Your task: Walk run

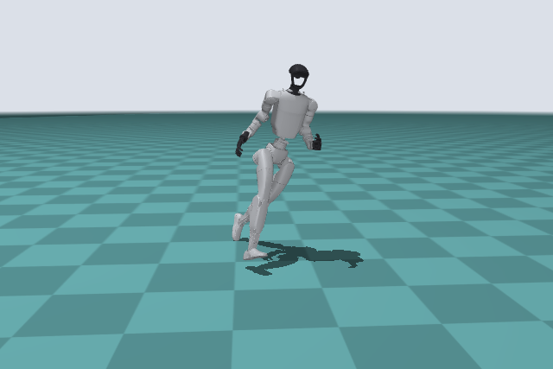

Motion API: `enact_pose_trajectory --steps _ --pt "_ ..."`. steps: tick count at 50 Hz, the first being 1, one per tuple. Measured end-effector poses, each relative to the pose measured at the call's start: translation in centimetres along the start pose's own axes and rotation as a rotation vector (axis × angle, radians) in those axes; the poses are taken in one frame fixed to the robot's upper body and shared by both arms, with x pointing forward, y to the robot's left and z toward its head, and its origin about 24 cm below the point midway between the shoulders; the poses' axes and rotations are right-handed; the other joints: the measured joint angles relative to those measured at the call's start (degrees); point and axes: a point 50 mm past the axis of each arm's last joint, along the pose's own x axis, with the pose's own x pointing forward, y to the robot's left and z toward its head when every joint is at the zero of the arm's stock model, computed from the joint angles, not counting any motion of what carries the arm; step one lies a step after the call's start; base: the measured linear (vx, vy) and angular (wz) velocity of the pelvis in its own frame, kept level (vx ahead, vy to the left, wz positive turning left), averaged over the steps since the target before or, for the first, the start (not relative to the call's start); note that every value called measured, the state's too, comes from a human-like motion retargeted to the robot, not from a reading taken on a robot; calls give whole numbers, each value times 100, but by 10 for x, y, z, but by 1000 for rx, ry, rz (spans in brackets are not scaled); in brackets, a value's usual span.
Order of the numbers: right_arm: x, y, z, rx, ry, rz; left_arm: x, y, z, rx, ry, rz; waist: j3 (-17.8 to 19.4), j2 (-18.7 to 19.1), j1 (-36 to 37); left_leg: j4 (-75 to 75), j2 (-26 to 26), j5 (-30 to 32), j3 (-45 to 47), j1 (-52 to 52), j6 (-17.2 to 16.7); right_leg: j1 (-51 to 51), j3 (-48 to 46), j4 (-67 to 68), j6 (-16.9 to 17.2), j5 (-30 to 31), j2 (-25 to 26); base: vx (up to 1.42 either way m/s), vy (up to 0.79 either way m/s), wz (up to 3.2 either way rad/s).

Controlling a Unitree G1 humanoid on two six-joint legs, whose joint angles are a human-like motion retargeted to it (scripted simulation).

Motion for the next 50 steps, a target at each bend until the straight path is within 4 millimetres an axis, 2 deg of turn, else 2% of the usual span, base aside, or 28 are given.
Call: enact_pose_trajectory --steps 2,3,4,5,7,9,10,12,15,17,18,20,22,23,25,27,30,32,35,38,40,42,43,44,45,47,48,50 --pt "48 2 43 -14 -218 11 -14 3 -6 -10 55 50 242 -392 49 1112 -878 -456 -87 63 -211 427 292 -301 274 -111 -238 275 -51 -19" --pt "72 6 70 -18 -335 39 -20 5 -8 -11 74 85 375 -670 159 1860 -1416 -661 95 -32 -292 623 540 -199 122 170 -224 241 -40 -88" --pt "92 13 98 -11 -449 75 -26 10 -9 -1 88 121 469 -662 286 2899 -1463 -1022 443 -422 -339 717 217 236 -499 -327 -206 196 -25 -111" --pt "109 20 128 1 -563 116 -34 16 -10 14 99 158 543 -510 422 4083 -1264 -1460 874 -961 -370 761 -392 836 -1355 -1213 -188 229 -33 -68" --pt "130 28 178 57 -727 162 -65 11 -22 -25 192 219 450 -365 720 6058 -657 -2496 1515 -2037 336 1340 1563 1632 -844 -774 917 333 -34 33" --pt "132 12 215 179 -893 100 -84 -3 -29 -98 246 186 -53 -164 1670 7322 135 -3440 1404 -3813 550 1916 152 1507 -1087 -871 574 352 -5 -64" --pt "130 15 237 263 -997 83 -88 -3 -29 -104 250 148 -277 -460 2429 7271 258 -3709 1834 -4538 574 2336 487 1201 -1279 -939 856 261 -5 -205" --pt "120 14 253 354 -1108 64 -95 0 -26 -36 266 7 -446 -901 3234 6492 577 -3991 1873 -5615 673 3319 680 393 -1174 -49 1098 263 3 -59" --pt "114 22 242 257 -1030 186 -94 3 -22 16 255 -19 -181 -2002 3922 4801 836 -4085 2214 -6807 1172 4549 767 -534 -79 3662 379 290 4 43" --pt "112 31 214 151 -877 244 -83 5 -20 23 221 9 207 -2536 4144 3175 459 -4155 1958 -6809 1422 4814 570 505 633 4313 -153 327 4 53" --pt "109 35 198 105 -811 250 -72 8 -19 29 198 12 335 -2547 4101 2365 154 -4289 1543 -6658 1534 4841 335 1303 474 4313 -128 316 -6 133" --pt "108 58 163 43 -650 257 -46 13 -13 48 129 14 606 -2553 3662 953 -196 -4349 1098 -6145 1550 5066 1436 2435 470 4313 1079 286 -21 215" --pt "104 93 123 2 -466 340 -17 26 1 101 26 35 767 -2131 2947 432 176 -4417 991 -5417 1092 4986 992 3357 791 4283 2402 263 -54 223" --pt "97 107 101 -18 -372 411 -2 32 11 128 -39 47 773 -1825 2644 465 461 -3719 859 -5167 1238 4717 470 3822 677 4194 2970 309 -80 158" --pt "60 124 39 -79 -101 557 11 39 26 152 -131 74 415 -1508 1975 2284 525 -5052 -8 -5271 1900 3844 -1392 4934 -630 3772 2931 337 -67 143" --pt "4 104 -22 -74 210 454 28 21 28 46 -197 78 202 -1139 1627 2687 286 -5559 -209 -4599 1827 2633 -1468 6321 -501 2475 2650 355 -23 212" --pt "-37 82 -49 90 362 312 35 6 26 -20 -226 37 -371 -1224 1241 1900 404 -5534 732 -3087 1276 1045 -990 5837 -644 1502 1727 267 -63 89" --pt "-45 64 -50 86 368 260 25 7 27 -7 -210 46 -437 -1093 1040 1098 370 -3781 877 -2065 417 556 -598 4619 -719 1404 1307 241 -55 -12" --pt "-38 36 -40 15 293 201 5 5 21 -33 -136 67 -475 -666 340 -242 565 61 644 -583 -1081 426 -778 2054 -675 1501 655 282 -64 62" --pt "0 17 -10 -79 112 160 -5 5 14 -101 -87 86 -190 -598 8 1476 -120 68 621 -286 -1100 642 76 -39 -557 1029 261 234 -11 -11" --pt "31 17 19 -108 -44 136 -8 8 12 -115 -79 77 -137 -703 -15 1806 -470 68 806 -76 -1100 782 145 -953 -1035 879 -176 220 -66 -23" --pt "64 22 59 -105 -229 102 -10 13 11 -106 -70 56 -2 -1114 -299 2335 -507 -32 848 121 -1100 907 62 -653 -1793 1603 -531 250 -130 65" --pt "76 26 81 -97 -326 97 -14 20 9 -88 -57 51 95 -1372 -476 2942 -498 -329 612 152 -1100 1073 206 -186 -1802 2705 -417 285 -168 19" --pt "85 32 99 -87 -400 106 -26 25 3 -70 -10 41 69 -1363 -363 3768 -183 -763 912 -92 -646 1191 901 478 -1921 2274 201 286 -158 -79" --pt "91 39 114 -74 -462 123 -41 30 -3 -54 53 29 -18 -1222 -106 4703 283 -1264 1480 -474 36 1286 1873 1239 -2097 1076 1071 289 -130 -98" --pt "104 32 131 22 -501 96 -84 12 -25 -107 221 -31 -493 -913 386 6006 -238 -2224 129 -1692 173 1549 174 1856 -2097 769 583 302 -115 -89" --pt "112 39 147 97 -558 115 -96 3 -29 -132 263 -22 -761 -1133 791 6019 -663 -2511 290 -2436 376 1843 476 1829 -2097 539 788 280 -111 -195" --pt "117 53 183 252 -716 159 -112 1 -28 -112 296 14 -949 -1430 1468 5207 -158 -2806 998 -3374 882 2624 839 1231 -2097 916 1059 220 -99 -246"
